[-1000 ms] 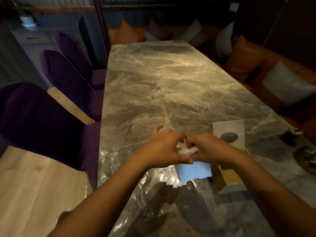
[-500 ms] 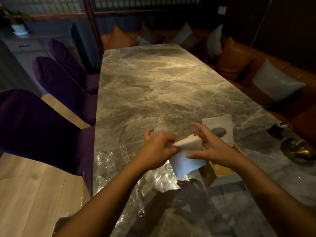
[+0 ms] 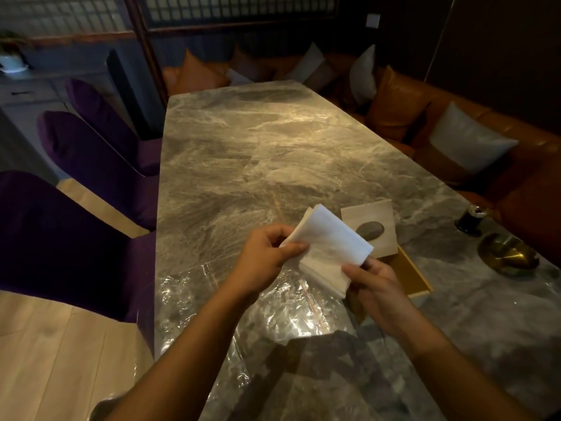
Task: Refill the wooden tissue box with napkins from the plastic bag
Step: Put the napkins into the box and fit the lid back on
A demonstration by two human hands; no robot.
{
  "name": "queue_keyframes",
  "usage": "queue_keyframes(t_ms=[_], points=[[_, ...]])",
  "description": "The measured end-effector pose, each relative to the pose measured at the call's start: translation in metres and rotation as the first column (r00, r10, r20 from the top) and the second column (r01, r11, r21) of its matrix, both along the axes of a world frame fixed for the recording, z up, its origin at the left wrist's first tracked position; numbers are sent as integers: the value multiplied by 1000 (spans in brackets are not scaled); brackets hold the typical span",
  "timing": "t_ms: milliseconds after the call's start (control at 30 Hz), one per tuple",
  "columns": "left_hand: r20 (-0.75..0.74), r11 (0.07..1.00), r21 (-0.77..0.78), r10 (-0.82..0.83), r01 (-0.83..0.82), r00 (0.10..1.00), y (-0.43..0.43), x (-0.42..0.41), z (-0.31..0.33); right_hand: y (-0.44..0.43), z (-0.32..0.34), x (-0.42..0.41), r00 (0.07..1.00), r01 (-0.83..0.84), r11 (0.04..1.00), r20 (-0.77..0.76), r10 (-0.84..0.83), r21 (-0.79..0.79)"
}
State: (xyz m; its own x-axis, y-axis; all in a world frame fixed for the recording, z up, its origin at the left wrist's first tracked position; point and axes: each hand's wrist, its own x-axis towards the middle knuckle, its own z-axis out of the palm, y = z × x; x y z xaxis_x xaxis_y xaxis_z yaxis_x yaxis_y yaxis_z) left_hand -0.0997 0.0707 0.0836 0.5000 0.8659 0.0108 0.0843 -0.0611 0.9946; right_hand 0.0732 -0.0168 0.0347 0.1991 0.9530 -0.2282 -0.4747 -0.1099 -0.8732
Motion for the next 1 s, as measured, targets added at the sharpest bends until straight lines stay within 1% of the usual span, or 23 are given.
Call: queue_keyframes(t_ms=[100, 167, 300, 400, 600, 733, 867, 1000], points=[[-25, 999, -44, -6, 5, 1000, -3, 2, -6, -2, -1, 5, 994, 89, 996, 68, -90, 26], [-28, 998, -68, -20, 19, 999, -5, 4, -9, -5, -2, 10, 981, 123, 992, 149, -125, 26], [-63, 999, -44, -14, 11, 998, -7, 12, -11, -15, 2, 20, 944, 170, 985, 285, -167, 16], [-110, 999, -44, -35, 31, 993, -10, 22, -13, -21, 11, 27, 919, 200, 980, 347, -184, -10], [-167, 997, -65, -44, 33, 985, -16, 49, -19, -24, 18, 55, 839, 227, 972, 519, -165, -59], [-192, 994, -100, -57, 38, 980, -18, 68, -27, -20, 17, 76, 816, 227, 969, 562, -136, -95], [-196, 991, -130, -2, -24, 981, -17, 88, -35, -14, 11, 94, 791, 222, 967, 604, -103, -125], [-244, 980, -140, 107, -145, 964, -19, 105, -46, -4, 4, 110, 727, 222, 966, 682, -76, -129]])
